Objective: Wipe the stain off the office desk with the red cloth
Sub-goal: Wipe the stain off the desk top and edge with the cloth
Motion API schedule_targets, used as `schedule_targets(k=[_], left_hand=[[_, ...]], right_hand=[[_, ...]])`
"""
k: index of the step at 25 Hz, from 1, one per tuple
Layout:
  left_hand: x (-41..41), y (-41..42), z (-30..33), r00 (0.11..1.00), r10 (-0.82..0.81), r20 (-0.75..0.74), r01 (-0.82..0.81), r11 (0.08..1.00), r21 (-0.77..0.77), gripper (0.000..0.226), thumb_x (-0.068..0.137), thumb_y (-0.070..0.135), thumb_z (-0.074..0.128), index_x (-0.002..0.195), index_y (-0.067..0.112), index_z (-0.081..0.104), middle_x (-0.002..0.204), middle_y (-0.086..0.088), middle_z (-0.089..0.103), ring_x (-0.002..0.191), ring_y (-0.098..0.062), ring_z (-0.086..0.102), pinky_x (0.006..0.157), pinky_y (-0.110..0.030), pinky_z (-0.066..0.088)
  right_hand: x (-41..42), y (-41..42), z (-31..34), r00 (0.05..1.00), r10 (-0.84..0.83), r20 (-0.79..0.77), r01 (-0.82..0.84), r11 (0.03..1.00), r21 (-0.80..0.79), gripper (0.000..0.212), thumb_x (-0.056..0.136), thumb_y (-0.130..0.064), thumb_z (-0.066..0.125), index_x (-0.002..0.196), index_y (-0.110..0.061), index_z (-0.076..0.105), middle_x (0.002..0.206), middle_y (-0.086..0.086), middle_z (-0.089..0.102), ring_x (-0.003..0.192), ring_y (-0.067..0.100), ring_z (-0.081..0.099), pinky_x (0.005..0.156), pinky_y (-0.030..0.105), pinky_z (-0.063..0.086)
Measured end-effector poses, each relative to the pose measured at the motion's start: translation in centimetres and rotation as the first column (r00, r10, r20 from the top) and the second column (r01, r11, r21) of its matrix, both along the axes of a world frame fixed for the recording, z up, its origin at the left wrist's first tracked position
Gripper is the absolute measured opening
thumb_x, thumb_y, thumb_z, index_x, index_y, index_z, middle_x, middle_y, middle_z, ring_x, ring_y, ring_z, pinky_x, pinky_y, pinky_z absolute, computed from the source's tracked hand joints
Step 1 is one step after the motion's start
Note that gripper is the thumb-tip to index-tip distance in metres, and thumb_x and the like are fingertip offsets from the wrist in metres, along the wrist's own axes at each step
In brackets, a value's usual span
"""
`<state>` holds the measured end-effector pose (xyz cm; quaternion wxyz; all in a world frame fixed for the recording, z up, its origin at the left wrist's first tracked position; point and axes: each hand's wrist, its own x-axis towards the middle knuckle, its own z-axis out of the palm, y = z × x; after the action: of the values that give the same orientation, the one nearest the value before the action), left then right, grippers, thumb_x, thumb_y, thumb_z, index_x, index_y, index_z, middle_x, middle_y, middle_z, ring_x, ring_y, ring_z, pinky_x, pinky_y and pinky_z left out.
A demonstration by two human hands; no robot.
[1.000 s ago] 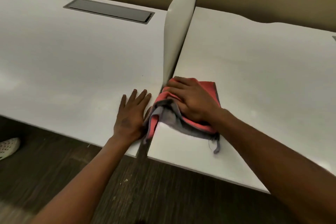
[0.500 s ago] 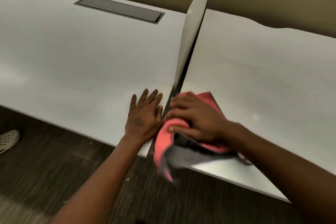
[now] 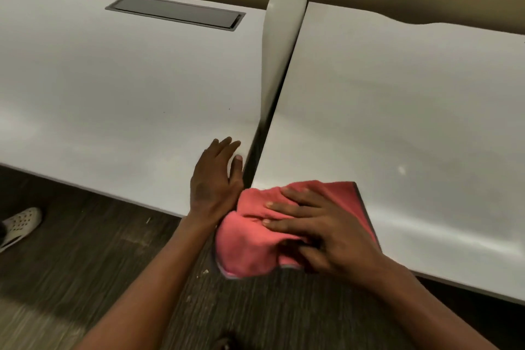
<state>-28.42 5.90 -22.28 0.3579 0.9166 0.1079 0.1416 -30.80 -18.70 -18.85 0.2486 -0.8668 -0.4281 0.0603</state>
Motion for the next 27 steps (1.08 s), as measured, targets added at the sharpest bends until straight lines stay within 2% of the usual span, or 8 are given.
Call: schedule_targets(k=[3,6,11,14,16,19,22,27], left_hand=[[-3.1,-1.8,1.8,0.996,0.004,0.091,0.018,0.973,-0.231,0.033,0.101,0.030,0.053,0.131,0.024,0.067,0.141,0.009,0.062,0.140,-0.001,0.044,0.115,-0.039,0.041],[-5.2,-3.3,4.0,0.982,-0.060,0.177,0.104,0.963,-0.248,0.033,0.101,0.032,0.055,0.131,0.028,0.066,0.140,0.017,0.059,0.137,0.011,0.042,0.112,-0.024,0.041],[-5.3,-5.7,4.3,0.952,-0.114,0.284,0.163,0.974,-0.156,0.035,0.100,0.028,0.051,0.131,0.021,0.066,0.143,0.009,0.058,0.145,-0.006,0.040,0.118,-0.031,0.036],[-4.4,-6.8,4.1,0.949,-0.099,0.300,0.139,0.983,-0.116,0.037,0.100,0.028,0.049,0.129,0.015,0.067,0.142,0.005,0.060,0.145,-0.011,0.041,0.116,-0.043,0.040],[-3.8,-6.8,4.2,0.948,-0.131,0.289,0.154,0.986,-0.058,0.039,0.100,0.035,0.048,0.128,0.016,0.068,0.141,0.005,0.060,0.144,-0.012,0.042,0.114,-0.045,0.041],[-2.6,-6.7,4.5,0.943,-0.247,0.225,0.234,0.969,0.081,0.042,0.098,0.042,0.049,0.130,0.021,0.067,0.144,0.008,0.058,0.147,-0.008,0.036,0.118,-0.037,0.036],[0.1,-7.0,5.4,0.926,-0.311,0.213,0.293,0.950,0.112,0.042,0.099,0.042,0.050,0.133,0.022,0.064,0.147,0.009,0.054,0.150,-0.006,0.030,0.118,-0.031,0.032],[4.7,-6.7,7.0,0.890,-0.367,0.270,0.335,0.929,0.160,0.047,0.100,0.041,0.045,0.138,0.019,0.060,0.150,0.004,0.053,0.151,-0.011,0.029,0.119,-0.035,0.034]], right_hand=[[-1.8,-6.6,0.3,0.973,-0.229,-0.025,0.230,0.972,0.050,0.056,0.088,-0.027,0.062,0.142,-0.039,0.062,0.155,-0.022,0.049,0.153,0.004,0.034,0.127,0.026,0.020],[-2.2,-13.8,0.8,0.853,-0.523,0.008,0.518,0.847,0.117,0.055,0.087,-0.033,0.054,0.141,-0.029,0.061,0.151,-0.016,0.051,0.147,0.015,0.046,0.122,0.015,0.022],[1.7,-16.2,1.7,0.485,-0.874,-0.030,0.874,0.483,0.058,0.046,0.096,-0.029,0.056,0.142,-0.023,0.062,0.150,0.014,0.058,0.142,0.037,0.051,0.120,0.043,0.034],[0.4,-10.4,0.6,0.720,-0.693,-0.004,0.690,0.716,0.110,0.044,0.102,-0.024,0.049,0.141,-0.041,0.060,0.157,-0.006,0.049,0.149,0.007,0.037,0.122,0.013,0.018],[-1.4,-8.9,-0.1,0.866,-0.499,0.005,0.497,0.864,0.083,0.050,0.099,-0.029,0.042,0.143,-0.046,0.059,0.160,-0.023,0.039,0.152,-0.009,0.023,0.122,0.008,0.012],[1.9,-9.8,0.3,0.841,-0.541,-0.015,0.538,0.832,0.137,0.056,0.098,-0.017,0.050,0.146,-0.045,0.056,0.160,-0.027,0.034,0.152,-0.005,0.026,0.126,0.023,0.021],[8.4,-7.4,1.3,0.633,-0.774,-0.016,0.774,0.631,0.052,0.054,0.102,-0.009,0.048,0.153,-0.028,0.052,0.163,0.001,0.044,0.153,0.025,0.036,0.127,0.039,0.025],[8.7,-1.4,0.1,0.837,-0.545,0.048,0.547,0.836,-0.049,0.057,0.104,-0.039,0.028,0.161,-0.033,0.036,0.170,-0.006,0.029,0.159,0.016,0.021,0.131,0.038,0.013]])
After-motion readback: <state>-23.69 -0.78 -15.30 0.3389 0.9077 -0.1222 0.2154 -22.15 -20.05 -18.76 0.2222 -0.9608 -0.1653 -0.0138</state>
